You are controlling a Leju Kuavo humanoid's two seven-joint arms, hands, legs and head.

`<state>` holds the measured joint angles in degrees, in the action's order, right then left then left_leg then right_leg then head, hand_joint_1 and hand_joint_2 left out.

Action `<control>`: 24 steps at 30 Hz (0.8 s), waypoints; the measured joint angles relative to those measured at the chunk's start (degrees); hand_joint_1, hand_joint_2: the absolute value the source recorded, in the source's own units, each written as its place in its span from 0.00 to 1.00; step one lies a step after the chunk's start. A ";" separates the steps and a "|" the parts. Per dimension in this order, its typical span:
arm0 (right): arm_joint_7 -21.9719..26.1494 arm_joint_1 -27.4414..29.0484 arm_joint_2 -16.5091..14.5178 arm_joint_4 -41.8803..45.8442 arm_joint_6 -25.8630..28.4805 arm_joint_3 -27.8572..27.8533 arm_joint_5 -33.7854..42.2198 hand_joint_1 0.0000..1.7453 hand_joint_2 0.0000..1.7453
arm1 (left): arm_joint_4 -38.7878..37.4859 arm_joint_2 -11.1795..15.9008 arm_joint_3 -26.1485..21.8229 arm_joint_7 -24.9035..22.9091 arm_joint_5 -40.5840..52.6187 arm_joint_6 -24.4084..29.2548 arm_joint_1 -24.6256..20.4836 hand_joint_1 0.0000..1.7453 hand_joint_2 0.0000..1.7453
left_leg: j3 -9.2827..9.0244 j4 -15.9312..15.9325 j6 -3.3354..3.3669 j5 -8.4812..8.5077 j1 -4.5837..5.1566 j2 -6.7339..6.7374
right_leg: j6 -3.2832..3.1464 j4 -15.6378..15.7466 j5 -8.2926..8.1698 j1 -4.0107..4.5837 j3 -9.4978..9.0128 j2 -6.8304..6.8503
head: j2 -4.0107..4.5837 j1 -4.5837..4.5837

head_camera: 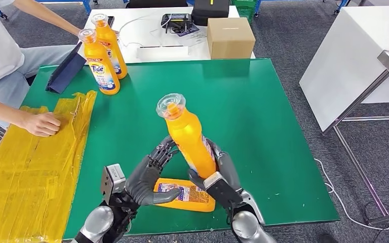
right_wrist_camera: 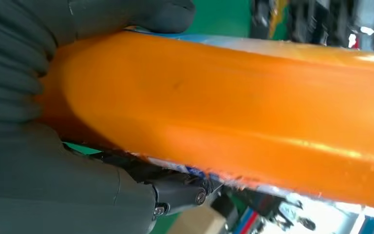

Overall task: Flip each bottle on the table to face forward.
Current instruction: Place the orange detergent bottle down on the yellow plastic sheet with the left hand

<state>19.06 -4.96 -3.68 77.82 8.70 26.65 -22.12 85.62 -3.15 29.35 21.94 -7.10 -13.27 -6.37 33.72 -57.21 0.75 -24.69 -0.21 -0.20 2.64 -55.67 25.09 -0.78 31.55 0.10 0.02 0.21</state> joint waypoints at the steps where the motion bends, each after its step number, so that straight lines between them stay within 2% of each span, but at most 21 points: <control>1: 0.08 -0.30 -0.17 -0.90 -0.02 0.39 0.09 1.00 1.00 | -0.06 0.00 -0.11 -0.05 -0.22 0.02 0.00 0.00 1.00 | 0.01 0.00 0.00 0.00 0.00 0.00 | 0.00 0.00 0.00 -0.01 0.01 0.00 | 0.00 0.01; 18: -0.11 -1.79 -1.03 -6.72 -0.93 3.81 -0.04 1.00 1.00 | -0.84 -0.02 -1.05 -0.07 -0.94 0.73 -0.37 0.00 1.00 | 0.03 0.00 0.00 0.00 0.03 0.00 | 0.00 0.01 0.00 -0.01 0.05 0.00 | 0.00 0.02; 24: -0.26 -1.78 -1.20 -7.47 -1.26 5.35 -0.69 1.00 1.00 | -2.00 -0.32 -1.07 -0.45 0.39 4.00 -1.66 0.00 1.00 | 0.03 0.00 0.00 0.00 0.03 0.00 | 0.00 0.01 0.00 -0.02 0.04 0.00 | 0.00 0.02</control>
<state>18.80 -6.73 -4.88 70.36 7.44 31.99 -22.82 83.62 -3.47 28.29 21.49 -6.71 -9.27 -8.03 33.75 -57.21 0.75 -24.69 -0.18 -0.20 2.64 -55.67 25.08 -0.80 31.59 0.10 0.02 0.22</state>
